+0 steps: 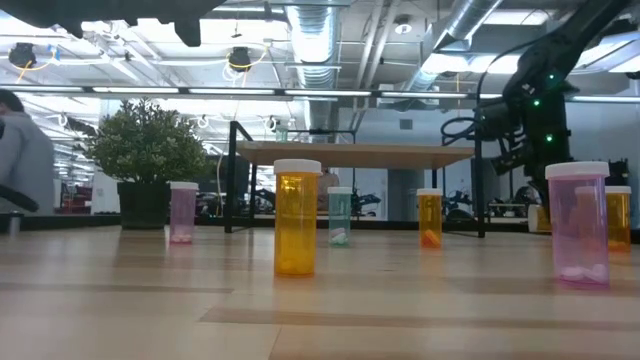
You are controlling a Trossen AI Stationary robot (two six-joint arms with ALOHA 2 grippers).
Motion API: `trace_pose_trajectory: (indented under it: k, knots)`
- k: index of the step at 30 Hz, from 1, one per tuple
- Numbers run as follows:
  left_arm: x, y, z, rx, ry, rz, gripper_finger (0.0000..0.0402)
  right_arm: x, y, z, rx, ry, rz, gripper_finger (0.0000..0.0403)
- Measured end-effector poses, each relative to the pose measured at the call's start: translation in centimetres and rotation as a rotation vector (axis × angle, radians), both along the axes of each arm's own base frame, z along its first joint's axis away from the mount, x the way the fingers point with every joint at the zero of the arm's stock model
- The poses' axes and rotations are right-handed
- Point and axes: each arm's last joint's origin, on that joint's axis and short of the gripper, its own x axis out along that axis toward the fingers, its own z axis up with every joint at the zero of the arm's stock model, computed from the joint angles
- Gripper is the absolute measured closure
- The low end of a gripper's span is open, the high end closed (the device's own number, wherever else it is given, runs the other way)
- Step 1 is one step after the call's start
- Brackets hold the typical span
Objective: Pick and place medicine bottles onto shelf by color
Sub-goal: Put the top orange large pill bottle on the shelf
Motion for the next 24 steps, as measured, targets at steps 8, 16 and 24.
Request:
trace_pose_trajectory:
  k: [8,16,24]
  knots:
    - [0.0,0.0,0.0,-0.006,-0.001,-0.001,0.0401,0.2,-0.2,1.8,-0.01,-0.018,-0.038,0.0215]
    - [0.0,0.0,0.0,-0.006,-0.001,-0.001,0.0401,-0.6,0.6,5.0,-0.128,-0.115,-0.053,0.0209]
    - [0.0,0.0,0.0,-0.008,-0.001,-0.002,0.0401,-1.5,1.7,7.2,-0.234,-0.238,-0.076,0.0209]
